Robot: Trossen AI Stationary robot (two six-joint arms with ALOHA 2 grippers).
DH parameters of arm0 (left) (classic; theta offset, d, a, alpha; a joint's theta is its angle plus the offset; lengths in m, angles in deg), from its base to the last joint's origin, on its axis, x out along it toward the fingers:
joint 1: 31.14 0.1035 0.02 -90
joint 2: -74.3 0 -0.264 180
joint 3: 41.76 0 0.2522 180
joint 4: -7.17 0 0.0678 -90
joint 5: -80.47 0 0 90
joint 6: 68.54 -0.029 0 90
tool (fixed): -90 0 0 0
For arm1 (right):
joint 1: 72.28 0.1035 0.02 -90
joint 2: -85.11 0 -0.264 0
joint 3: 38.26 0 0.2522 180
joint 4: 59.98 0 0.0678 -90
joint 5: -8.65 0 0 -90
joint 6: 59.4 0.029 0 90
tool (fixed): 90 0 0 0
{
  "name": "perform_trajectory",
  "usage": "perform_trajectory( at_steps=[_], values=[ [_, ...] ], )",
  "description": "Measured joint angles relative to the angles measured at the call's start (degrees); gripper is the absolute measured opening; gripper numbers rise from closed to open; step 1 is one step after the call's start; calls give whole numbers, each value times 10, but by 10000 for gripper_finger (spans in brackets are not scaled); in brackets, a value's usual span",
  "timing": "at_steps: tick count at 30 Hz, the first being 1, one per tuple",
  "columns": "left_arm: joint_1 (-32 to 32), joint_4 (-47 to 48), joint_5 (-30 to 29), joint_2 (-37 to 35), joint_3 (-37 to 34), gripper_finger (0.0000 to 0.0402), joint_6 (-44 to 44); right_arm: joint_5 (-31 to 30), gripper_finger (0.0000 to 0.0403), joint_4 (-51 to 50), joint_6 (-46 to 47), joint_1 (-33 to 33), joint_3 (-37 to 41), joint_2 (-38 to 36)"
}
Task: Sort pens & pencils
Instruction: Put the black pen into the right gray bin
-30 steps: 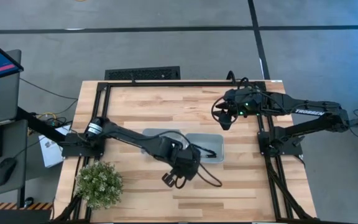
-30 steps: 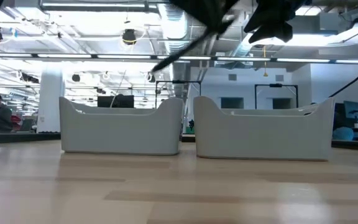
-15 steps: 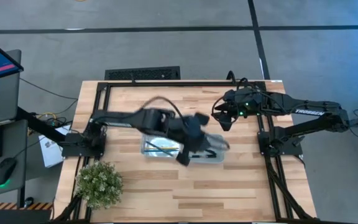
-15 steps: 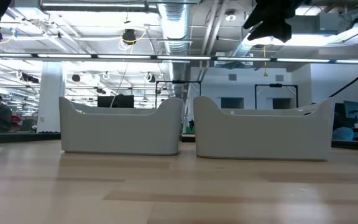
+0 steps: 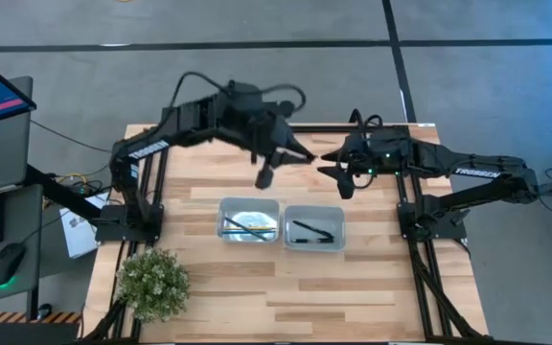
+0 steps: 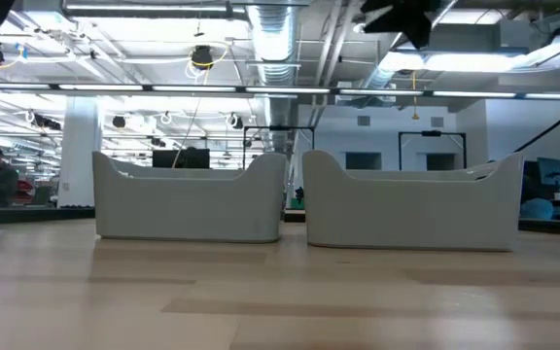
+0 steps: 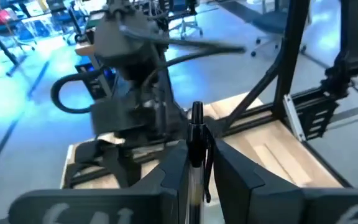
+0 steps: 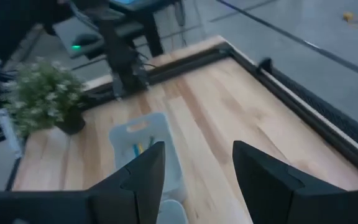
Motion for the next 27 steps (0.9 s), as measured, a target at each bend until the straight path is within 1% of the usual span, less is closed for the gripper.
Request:
perform_trajectory(
  at_steps=[4,10,13,17,19,21,23,25,27],
  values=[
    [35,-11,55,-3,0,49,6,15,210,19,-21,0,0,0],
    [73,-43,103,3,-8,49,12,15,210,31,-23,0,0,2],
    [87,-82,131,7,-23,49,27,15,210,69,-49,4,0,12],
    [104,-118,142,7,-48,49,51,16,210,123,-99,4,0,32],
    [110,-124,176,7,-61,49,64,16,210,123,-108,3,0,40],
    [110,-134,204,7,-78,49,68,15,210,100,-107,2,0,43],
    [104,-146,207,6,-105,49,68,12,210,58,-107,-2,0,42],
    [94,-145,212,9,-129,49,63,10,210,1,-88,-10,0,36],
    [83,-155,213,8,-160,49,47,-5,210,-48,-67,-22,0,19]
  ],
)
